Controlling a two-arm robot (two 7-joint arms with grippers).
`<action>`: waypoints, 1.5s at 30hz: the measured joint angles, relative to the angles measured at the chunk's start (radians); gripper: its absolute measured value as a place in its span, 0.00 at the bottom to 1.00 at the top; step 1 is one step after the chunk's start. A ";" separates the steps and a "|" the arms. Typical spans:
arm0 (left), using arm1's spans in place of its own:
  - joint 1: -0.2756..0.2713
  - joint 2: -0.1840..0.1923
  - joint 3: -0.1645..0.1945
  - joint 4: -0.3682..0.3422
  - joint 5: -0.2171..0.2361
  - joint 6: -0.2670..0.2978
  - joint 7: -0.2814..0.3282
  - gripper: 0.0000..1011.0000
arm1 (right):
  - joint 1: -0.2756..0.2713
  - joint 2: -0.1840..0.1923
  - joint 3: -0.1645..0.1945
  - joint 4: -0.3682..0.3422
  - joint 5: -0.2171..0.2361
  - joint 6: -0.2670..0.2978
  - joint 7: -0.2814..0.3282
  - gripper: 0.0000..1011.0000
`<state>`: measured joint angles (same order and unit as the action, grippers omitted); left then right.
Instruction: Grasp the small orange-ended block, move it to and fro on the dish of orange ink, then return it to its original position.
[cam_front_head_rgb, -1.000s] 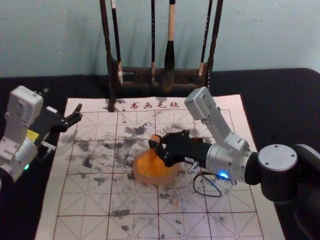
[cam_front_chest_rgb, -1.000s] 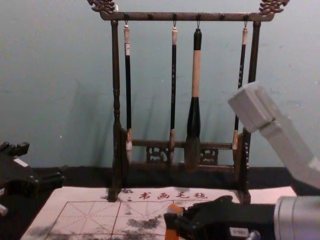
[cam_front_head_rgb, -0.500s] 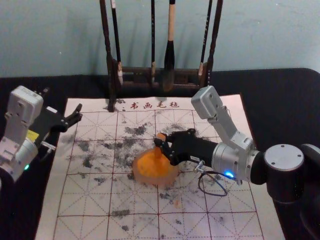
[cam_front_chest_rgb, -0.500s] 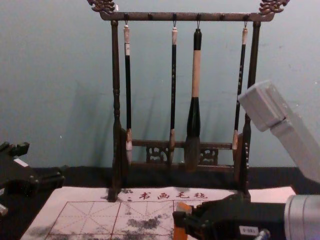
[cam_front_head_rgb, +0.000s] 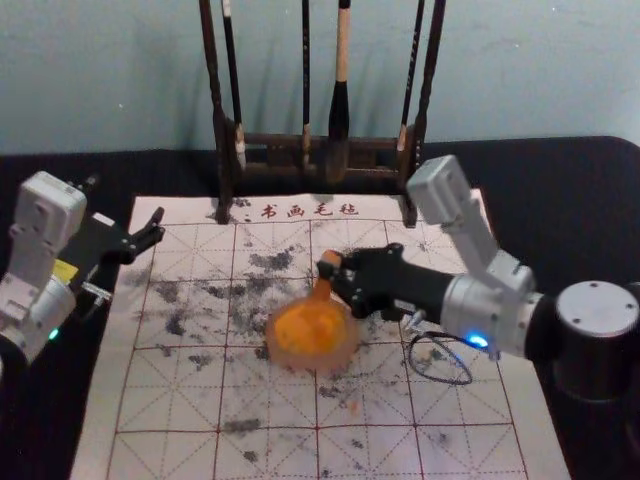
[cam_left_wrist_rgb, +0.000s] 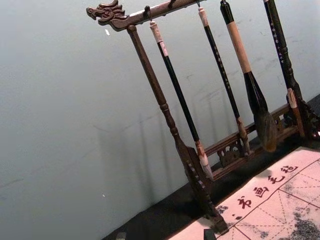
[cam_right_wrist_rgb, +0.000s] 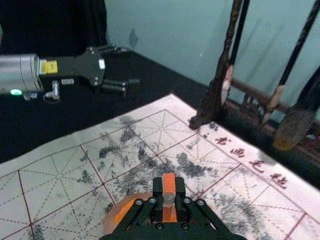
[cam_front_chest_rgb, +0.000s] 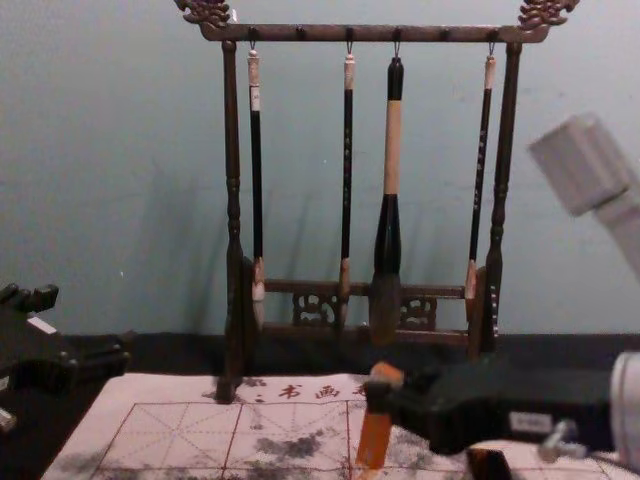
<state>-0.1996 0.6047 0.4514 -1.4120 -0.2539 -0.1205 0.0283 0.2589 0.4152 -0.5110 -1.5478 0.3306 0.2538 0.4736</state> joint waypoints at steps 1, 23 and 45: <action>0.000 0.000 0.000 0.000 0.000 0.000 0.000 0.99 | -0.003 0.005 0.005 -0.006 0.004 -0.002 0.001 0.13; 0.000 0.000 0.000 0.000 0.000 0.000 0.000 0.99 | -0.144 0.103 0.163 -0.152 0.166 0.067 -0.125 0.13; 0.000 0.000 0.000 0.000 0.000 0.000 0.000 0.99 | -0.147 0.077 0.151 -0.111 0.171 0.091 -0.174 0.13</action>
<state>-0.1995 0.6047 0.4514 -1.4120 -0.2539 -0.1205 0.0283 0.1122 0.4924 -0.3597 -1.6591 0.5017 0.3452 0.3001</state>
